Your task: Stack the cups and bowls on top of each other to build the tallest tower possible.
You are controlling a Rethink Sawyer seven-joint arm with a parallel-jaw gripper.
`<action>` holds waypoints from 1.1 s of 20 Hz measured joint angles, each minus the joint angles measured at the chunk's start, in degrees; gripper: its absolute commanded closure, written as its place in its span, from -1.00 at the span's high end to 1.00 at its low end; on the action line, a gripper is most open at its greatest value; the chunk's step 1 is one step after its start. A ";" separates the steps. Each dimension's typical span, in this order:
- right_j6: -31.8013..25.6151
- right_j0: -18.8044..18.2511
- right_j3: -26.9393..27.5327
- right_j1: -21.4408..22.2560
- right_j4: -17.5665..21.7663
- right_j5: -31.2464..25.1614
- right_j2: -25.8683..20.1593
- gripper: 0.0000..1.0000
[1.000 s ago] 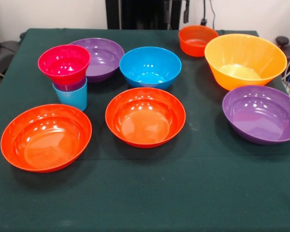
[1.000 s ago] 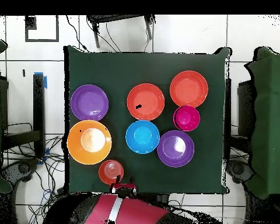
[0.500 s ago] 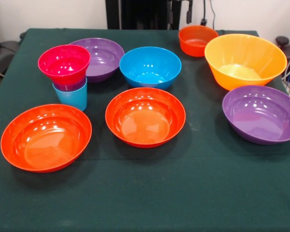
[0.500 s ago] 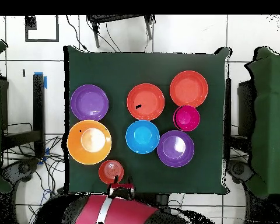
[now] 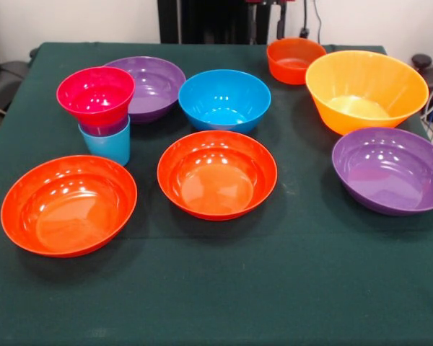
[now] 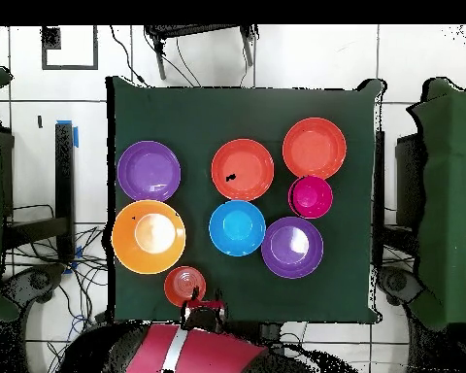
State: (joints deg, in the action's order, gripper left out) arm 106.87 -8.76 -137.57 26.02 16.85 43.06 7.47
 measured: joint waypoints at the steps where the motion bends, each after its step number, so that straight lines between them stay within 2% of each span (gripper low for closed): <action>1: 0.00 -0.10 0.20 0.04 -0.01 0.00 0.00 1.00; 8: 0.00 -1.76 2.68 0.65 0.00 -0.01 -0.01 1.00; 22: 0.00 -1.26 4.90 1.53 -0.80 -0.02 -0.23 1.00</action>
State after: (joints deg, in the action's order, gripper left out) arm 106.87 -10.02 -132.68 27.55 16.05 43.04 7.24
